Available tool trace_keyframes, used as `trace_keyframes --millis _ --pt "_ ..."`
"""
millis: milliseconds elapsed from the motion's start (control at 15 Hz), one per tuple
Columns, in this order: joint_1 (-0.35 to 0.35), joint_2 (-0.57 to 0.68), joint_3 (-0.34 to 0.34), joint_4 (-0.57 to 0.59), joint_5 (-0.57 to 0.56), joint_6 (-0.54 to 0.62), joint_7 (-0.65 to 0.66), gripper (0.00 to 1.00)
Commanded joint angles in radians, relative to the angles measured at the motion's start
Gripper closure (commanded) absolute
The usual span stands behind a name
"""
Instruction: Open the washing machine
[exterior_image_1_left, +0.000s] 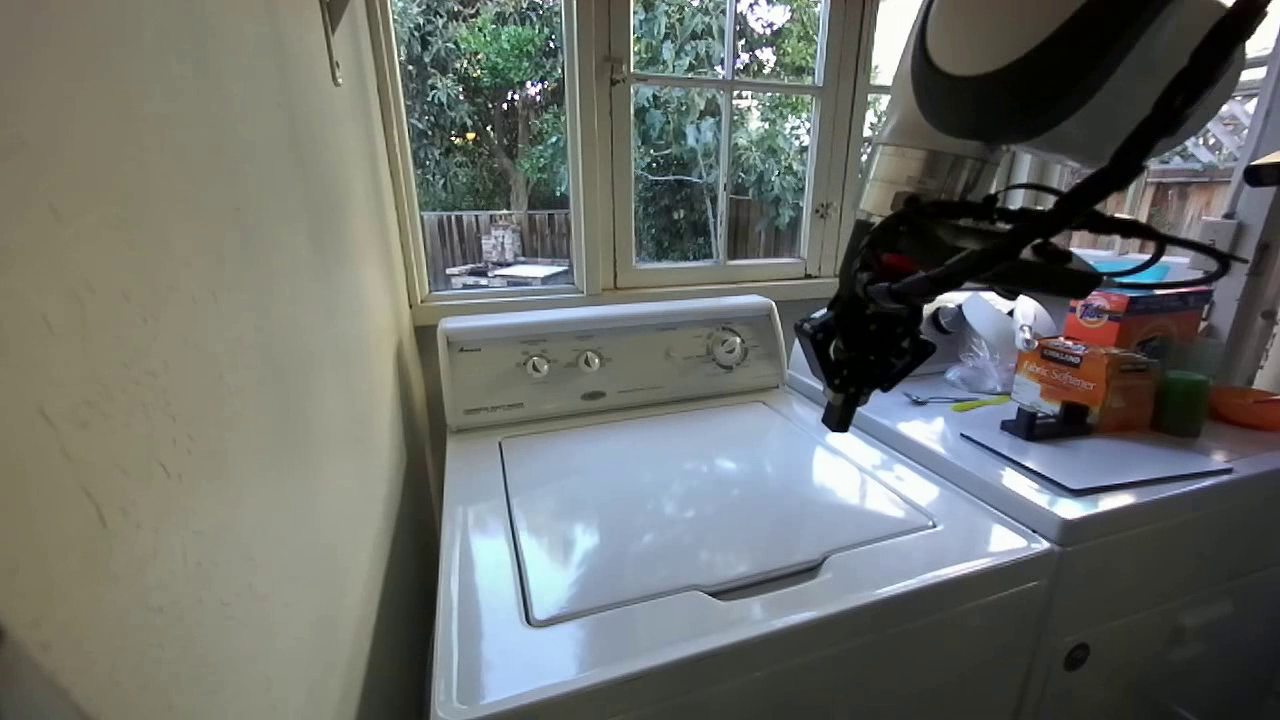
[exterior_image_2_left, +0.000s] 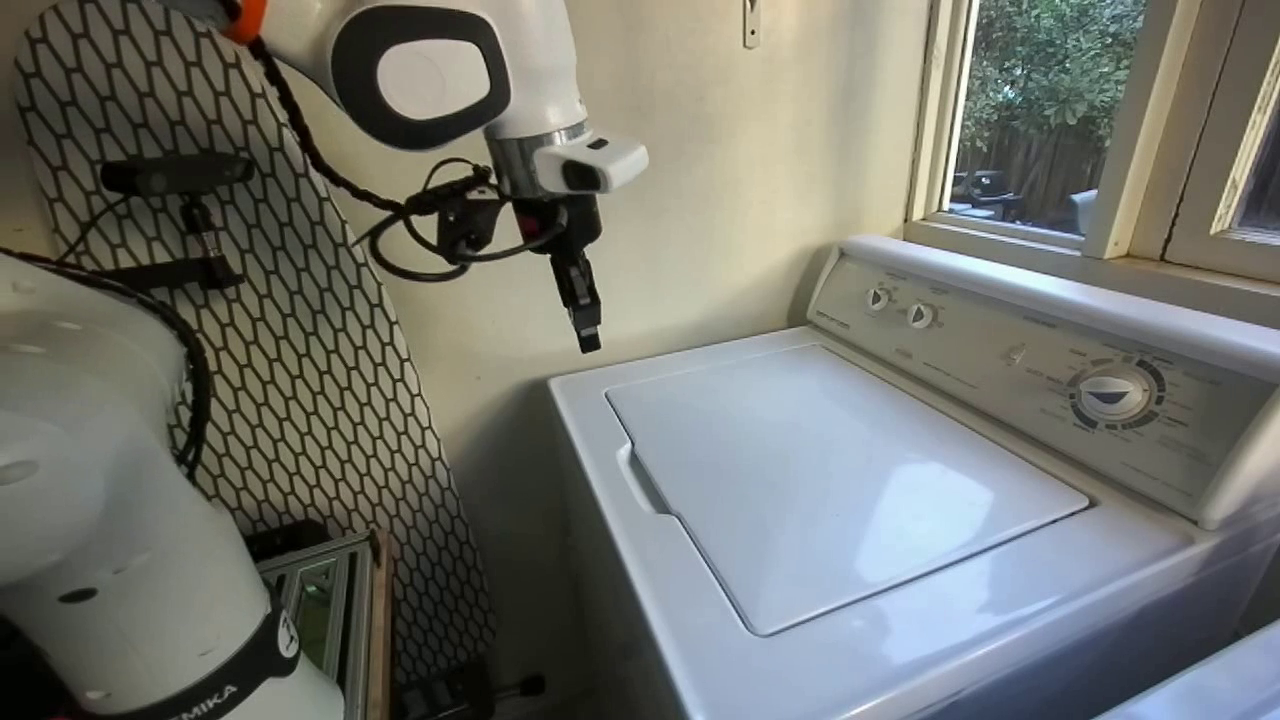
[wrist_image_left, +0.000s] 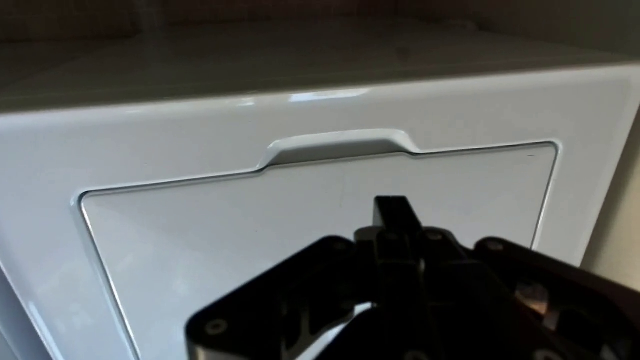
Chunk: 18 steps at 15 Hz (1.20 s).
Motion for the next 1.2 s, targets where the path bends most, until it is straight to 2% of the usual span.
trace_keyframes --millis 0,133,200,400,600,733,933,1133 --pt "0.044 0.089 -0.101 0.002 0.111 0.012 -0.153 1.00" --pt "0.052 0.119 -0.133 0.003 0.167 -0.021 -0.204 1.00" --pt "0.016 0.085 -0.090 0.002 0.117 -0.007 -0.160 0.99" --pt "0.022 0.120 -0.109 0.004 0.145 -0.007 -0.194 1.00" --pt "-0.023 0.218 -0.115 0.007 0.109 0.023 -0.193 1.00" --pt "-0.028 0.270 -0.142 0.014 0.131 0.025 -0.241 1.00" --pt "-0.049 0.363 -0.141 0.035 0.116 0.060 -0.277 1.00" --pt "-0.055 0.399 -0.131 0.038 0.090 0.107 -0.327 1.00"
